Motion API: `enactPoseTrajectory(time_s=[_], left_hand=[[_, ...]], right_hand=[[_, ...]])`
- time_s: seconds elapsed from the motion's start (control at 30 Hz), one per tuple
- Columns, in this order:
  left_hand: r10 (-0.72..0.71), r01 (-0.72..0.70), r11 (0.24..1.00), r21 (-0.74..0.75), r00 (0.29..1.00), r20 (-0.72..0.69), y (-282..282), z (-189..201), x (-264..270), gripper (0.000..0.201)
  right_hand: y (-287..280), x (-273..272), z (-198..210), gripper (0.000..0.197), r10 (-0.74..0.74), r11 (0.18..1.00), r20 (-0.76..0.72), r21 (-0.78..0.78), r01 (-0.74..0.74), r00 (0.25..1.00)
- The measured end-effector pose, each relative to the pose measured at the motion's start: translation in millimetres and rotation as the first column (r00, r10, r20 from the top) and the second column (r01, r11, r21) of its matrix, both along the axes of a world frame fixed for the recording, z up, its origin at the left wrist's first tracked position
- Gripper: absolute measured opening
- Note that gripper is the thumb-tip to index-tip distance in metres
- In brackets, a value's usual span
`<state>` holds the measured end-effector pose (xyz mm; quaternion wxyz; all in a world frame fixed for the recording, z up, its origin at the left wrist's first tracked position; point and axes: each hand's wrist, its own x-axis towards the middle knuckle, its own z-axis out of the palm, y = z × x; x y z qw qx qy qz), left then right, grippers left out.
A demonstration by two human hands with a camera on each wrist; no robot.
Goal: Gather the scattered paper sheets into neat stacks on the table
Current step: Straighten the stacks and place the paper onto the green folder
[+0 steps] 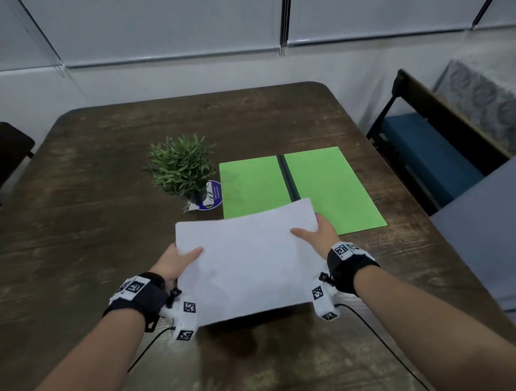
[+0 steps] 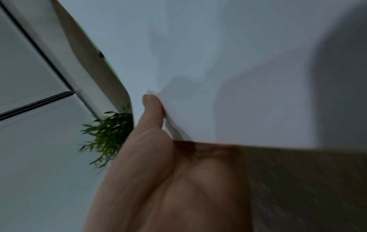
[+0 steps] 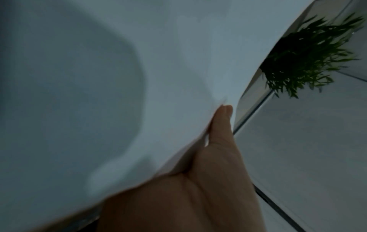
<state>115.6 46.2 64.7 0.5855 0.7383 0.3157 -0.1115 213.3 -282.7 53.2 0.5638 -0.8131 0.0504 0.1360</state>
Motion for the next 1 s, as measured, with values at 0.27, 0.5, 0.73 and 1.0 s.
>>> enactPoseTrajectory(time_s=[0.27,0.5,0.73,1.0], left_hand=[[-0.036,0.074,0.99,0.124,0.958,-0.284,7,-89,-28,0.034],[-0.001,0.041,0.976,0.215,0.983,-0.183,-2,-97,-31,0.029],[0.041,-0.026,0.97,0.243,0.998,-0.057,2,-100,-39,0.055],[0.042,-0.03,0.922,0.387,0.999,-0.023,-17,-79,-40,0.047]], right_hand=[[-13,-34,-68,0.056,0.005,0.998,-0.282,-0.065,-0.024,0.959],[-22,-26,-74,0.076,-0.045,0.993,-0.455,0.076,0.089,0.889],[-7,-28,-50,0.04,0.056,0.982,-0.395,0.186,0.02,0.917],[-14,-23,-66,0.048,-0.106,0.966,-0.451,0.163,0.199,0.886]])
